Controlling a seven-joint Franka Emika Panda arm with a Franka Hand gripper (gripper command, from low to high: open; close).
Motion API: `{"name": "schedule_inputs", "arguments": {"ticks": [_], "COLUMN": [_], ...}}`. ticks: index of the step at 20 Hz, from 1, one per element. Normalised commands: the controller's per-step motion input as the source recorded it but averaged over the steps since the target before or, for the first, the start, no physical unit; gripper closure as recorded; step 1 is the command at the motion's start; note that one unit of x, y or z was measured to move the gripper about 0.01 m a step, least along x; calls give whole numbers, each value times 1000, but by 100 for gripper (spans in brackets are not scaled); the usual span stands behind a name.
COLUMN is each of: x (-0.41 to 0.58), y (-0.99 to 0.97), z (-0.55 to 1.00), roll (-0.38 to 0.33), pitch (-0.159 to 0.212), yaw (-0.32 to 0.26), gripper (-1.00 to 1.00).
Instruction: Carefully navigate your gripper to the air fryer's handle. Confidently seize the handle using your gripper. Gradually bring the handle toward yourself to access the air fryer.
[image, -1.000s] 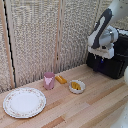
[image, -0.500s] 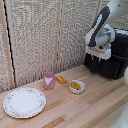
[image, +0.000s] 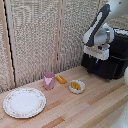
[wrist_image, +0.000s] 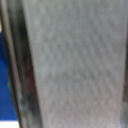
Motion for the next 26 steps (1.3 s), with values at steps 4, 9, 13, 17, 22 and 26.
{"name": "schedule_inputs", "arguments": {"ticks": [4,9,13,17,22,26], "x": [-226,-275,-190,9,107,0], "y": [815,868,869,728,195,-13], "z": [0,-61,-51,-20,176,613], "roll": [39,11,19,48,0,-25], "pitch": [-86,-83,-74,-66,-94,-77], "yaw": [-78,-49,-57,-149,-183,-97], "gripper": [100,100,100,100,-100,-100]}}
